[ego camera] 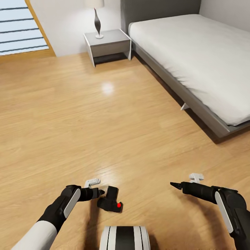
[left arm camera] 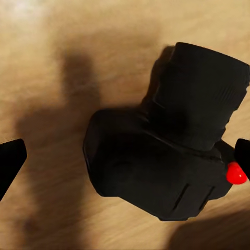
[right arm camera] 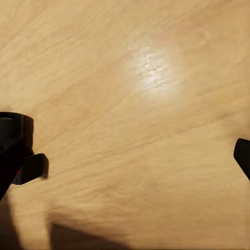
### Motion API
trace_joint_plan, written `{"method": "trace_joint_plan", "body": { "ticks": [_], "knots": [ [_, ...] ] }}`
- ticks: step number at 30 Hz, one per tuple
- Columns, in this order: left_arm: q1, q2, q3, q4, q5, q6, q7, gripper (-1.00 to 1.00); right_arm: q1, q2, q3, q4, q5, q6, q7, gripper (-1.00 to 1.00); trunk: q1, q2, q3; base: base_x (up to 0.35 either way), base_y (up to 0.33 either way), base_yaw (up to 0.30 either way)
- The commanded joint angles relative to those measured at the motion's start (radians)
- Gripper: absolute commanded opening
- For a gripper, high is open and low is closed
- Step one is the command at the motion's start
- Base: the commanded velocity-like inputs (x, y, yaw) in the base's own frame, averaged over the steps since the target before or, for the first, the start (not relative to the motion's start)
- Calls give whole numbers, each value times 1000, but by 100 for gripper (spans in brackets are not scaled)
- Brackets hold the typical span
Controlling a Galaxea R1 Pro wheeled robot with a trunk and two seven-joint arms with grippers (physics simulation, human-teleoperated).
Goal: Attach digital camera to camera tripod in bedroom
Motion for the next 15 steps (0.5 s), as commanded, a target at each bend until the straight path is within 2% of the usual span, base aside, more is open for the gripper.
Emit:
{"method": "trace_joint_plan", "body": {
  "ticks": [1,7,10,11,15],
  "knots": [
    [0,1,-2,-1,-3,3,-4,100,0,0,-1,0,-9,8,-2,100,0,-1,-5,0,0,0],
    [0,1,-2,-2,-1,3,-6,100,0,-1,-1,-6,-11,9,0,100,3,-2,-28,0,0,0],
    [0,1,-2,-4,-1,2,-8,100,0,-2,-1,-10,-11,10,17,100,4,-3,-39,0,0,0],
    [0,1,-2,-7,0,2,-12,100,0,-2,-2,-12,-7,10,48,100,5,-3,-43,0,0,0],
    [0,1,-2,-11,0,3,-14,100,0,-2,-1,-13,-6,10,59,100,7,-4,-59,0,0,0]
  ]
}}
